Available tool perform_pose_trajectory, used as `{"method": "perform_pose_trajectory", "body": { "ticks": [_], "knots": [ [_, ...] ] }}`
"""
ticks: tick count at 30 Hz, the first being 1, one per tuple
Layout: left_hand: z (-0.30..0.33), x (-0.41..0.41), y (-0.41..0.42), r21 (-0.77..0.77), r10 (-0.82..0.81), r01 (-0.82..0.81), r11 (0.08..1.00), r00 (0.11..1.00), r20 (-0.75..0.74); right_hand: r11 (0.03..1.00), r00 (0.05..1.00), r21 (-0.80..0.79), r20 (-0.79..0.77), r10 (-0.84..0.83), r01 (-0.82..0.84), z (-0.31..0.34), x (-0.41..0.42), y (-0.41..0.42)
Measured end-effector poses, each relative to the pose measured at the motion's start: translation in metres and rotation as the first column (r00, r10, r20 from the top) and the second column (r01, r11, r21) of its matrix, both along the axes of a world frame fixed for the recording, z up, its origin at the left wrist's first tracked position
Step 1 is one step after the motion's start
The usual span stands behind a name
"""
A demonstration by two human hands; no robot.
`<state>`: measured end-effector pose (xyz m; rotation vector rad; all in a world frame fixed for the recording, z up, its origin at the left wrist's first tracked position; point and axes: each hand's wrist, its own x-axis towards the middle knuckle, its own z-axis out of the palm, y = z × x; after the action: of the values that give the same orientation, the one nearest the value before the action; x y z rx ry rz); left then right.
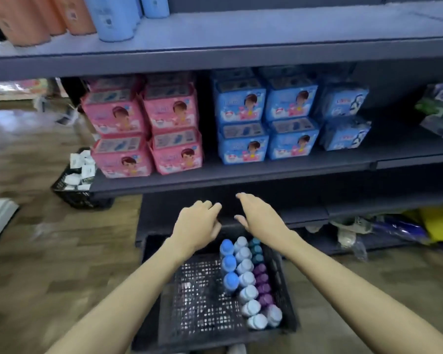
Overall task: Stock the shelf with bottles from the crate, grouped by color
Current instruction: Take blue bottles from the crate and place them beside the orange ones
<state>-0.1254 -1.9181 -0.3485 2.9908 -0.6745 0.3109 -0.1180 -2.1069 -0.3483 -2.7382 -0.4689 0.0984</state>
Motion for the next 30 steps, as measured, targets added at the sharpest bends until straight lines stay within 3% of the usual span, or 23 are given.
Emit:
{"method": "perform_pose_trajectory", "body": {
  "ticks": [9,15,18,30],
  "knots": [
    [-0.089,-0.048,-0.005,0.015,0.065,-0.064,0.998,0.927,-0.37,0.996,0.953,-0.051,-0.291,-0.08,0.068,-0.092,-0.037,-0.008],
    [-0.116,-0.069,-0.006,-0.043,0.104,-0.141,0.989,0.873,-0.477,0.989,0.884,-0.045,-0.444,-0.145,0.139,-0.135,-0.051,-0.005],
    [-0.127,-0.074,-0.007,-0.04,0.118,-0.159,0.986,0.856,-0.503,0.989,0.861,-0.112,-0.488,-0.142,0.1,-0.16,-0.056,0.001],
    [-0.169,-0.087,0.01,0.053,0.197,-0.208,0.977,0.765,-0.614,0.975,0.763,-0.212,-0.619,-0.187,0.067,-0.258,-0.067,0.026]
  ]
}}
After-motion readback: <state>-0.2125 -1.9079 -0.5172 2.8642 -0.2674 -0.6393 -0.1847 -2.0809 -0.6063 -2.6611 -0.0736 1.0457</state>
